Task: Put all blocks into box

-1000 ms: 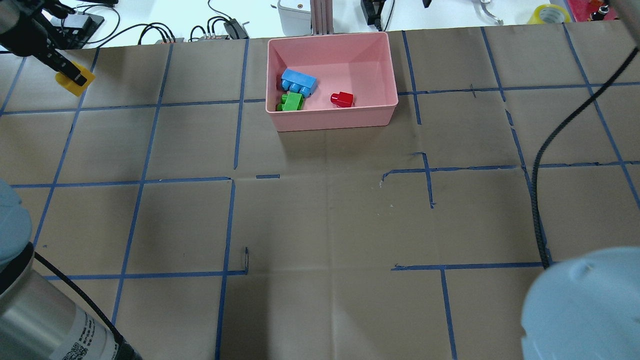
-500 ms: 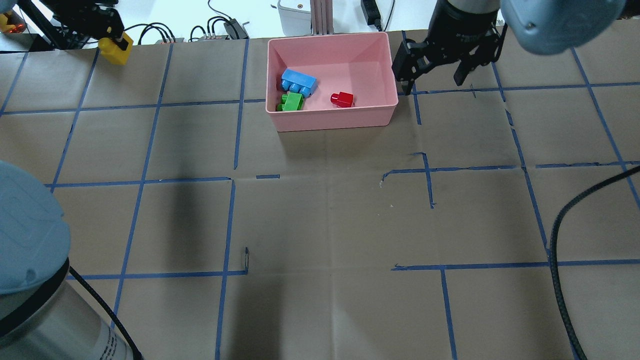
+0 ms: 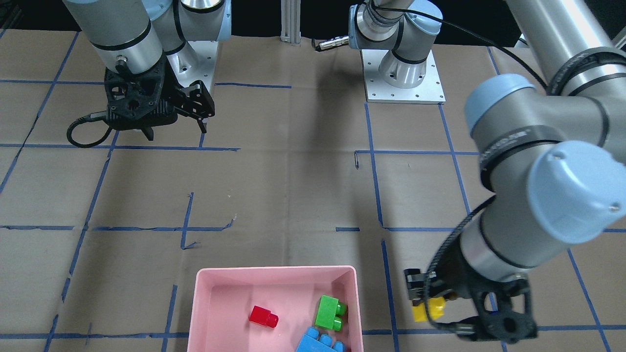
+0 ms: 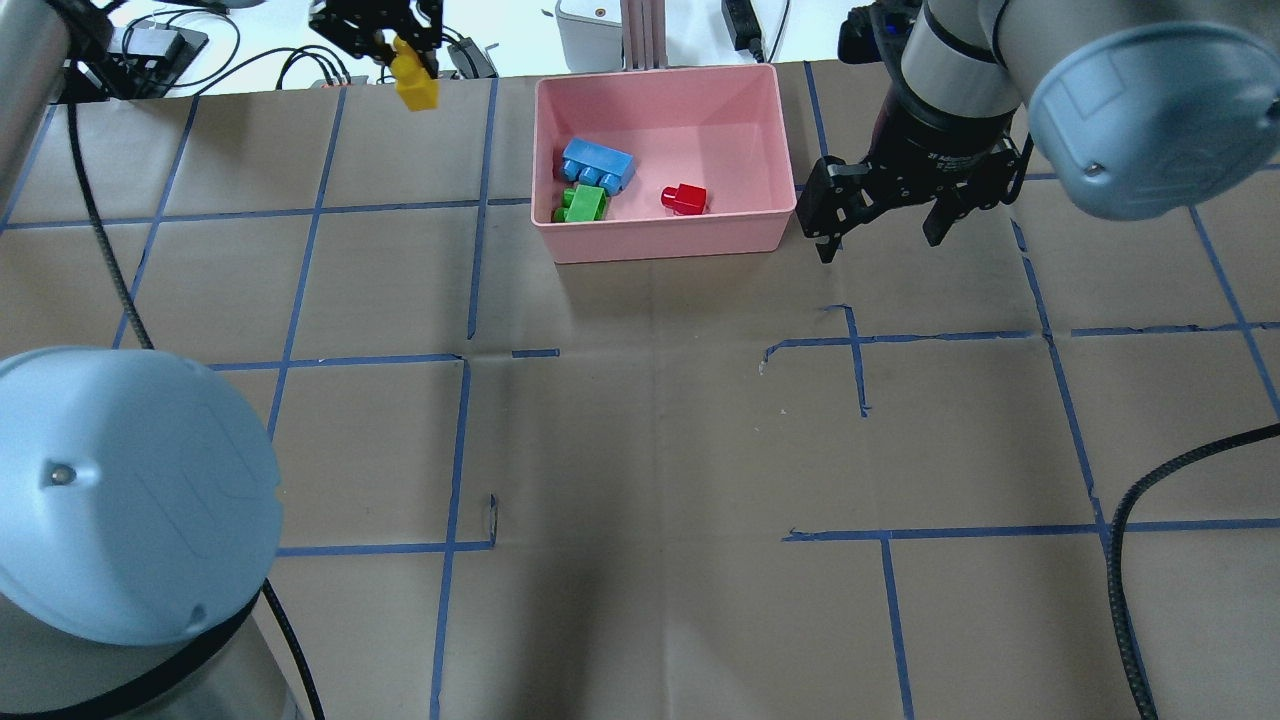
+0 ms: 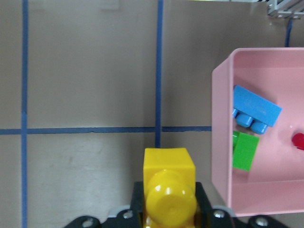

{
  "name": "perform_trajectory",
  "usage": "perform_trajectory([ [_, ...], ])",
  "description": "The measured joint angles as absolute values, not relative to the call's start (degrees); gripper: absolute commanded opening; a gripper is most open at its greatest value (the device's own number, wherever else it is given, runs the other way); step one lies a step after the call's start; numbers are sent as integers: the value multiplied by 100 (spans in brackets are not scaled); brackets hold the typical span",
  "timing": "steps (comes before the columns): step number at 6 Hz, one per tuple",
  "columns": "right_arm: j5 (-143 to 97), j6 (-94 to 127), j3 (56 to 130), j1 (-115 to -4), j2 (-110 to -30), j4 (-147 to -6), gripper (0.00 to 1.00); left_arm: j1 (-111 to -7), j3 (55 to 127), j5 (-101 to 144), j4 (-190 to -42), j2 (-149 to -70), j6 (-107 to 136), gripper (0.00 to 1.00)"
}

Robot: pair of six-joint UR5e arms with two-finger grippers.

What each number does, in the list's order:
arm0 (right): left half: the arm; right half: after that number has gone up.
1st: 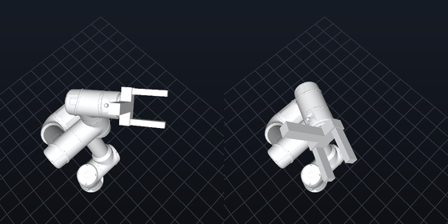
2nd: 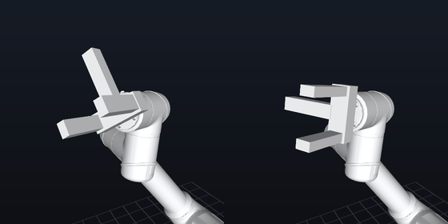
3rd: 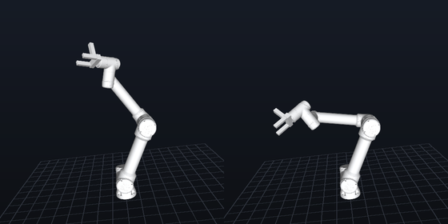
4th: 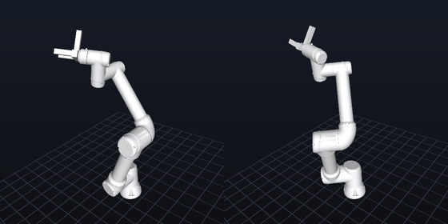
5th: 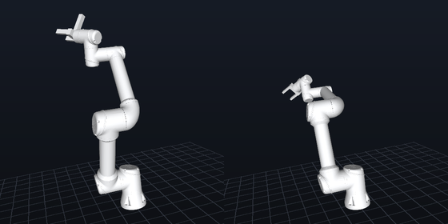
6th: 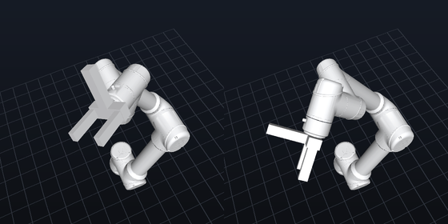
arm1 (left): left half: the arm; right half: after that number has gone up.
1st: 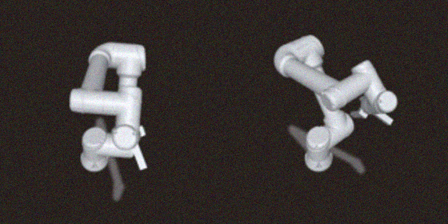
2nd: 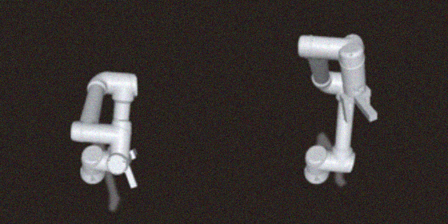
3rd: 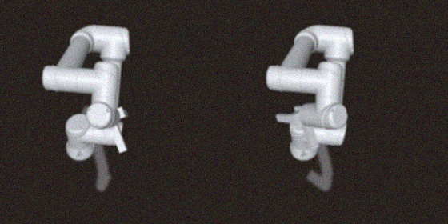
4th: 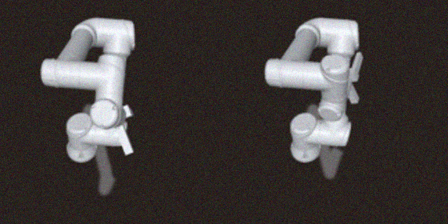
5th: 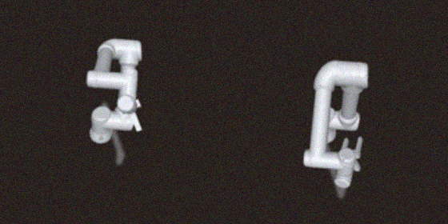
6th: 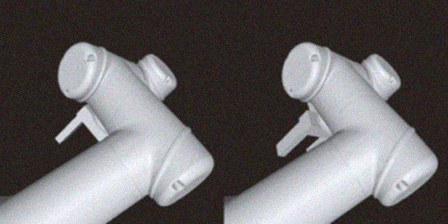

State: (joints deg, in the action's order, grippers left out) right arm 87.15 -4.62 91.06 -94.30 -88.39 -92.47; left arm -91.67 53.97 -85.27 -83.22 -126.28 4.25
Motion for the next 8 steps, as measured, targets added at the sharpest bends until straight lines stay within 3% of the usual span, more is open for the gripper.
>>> perform_trajectory([
  [3, 8713, -222, 9119, -9431, -8909, -9266, 100, -9964, 5215, -8589, -7695, -13569, 1345, 3],
  [4, 8720, -184, 9121, -9431, -8911, -9339, 100, -10095, 5230, -8706, -7508, -13812, 1421, 52],
  [5, 8725, -161, 9122, -9428, -8912, -9416, 100, -10183, 5241, -8828, -7430, -13919, 1458, 92],
  [6, 8727, -150, 9123, -9427, -8912, -9449, 100, -10232, 5252, -8940, -7283, -13954, 1483, 99],
  [8, 8728, -141, 9123, -9430, -8906, -9470, 100, -10256, 5215, -9248, -7070, -13817, 1447, 99],
])
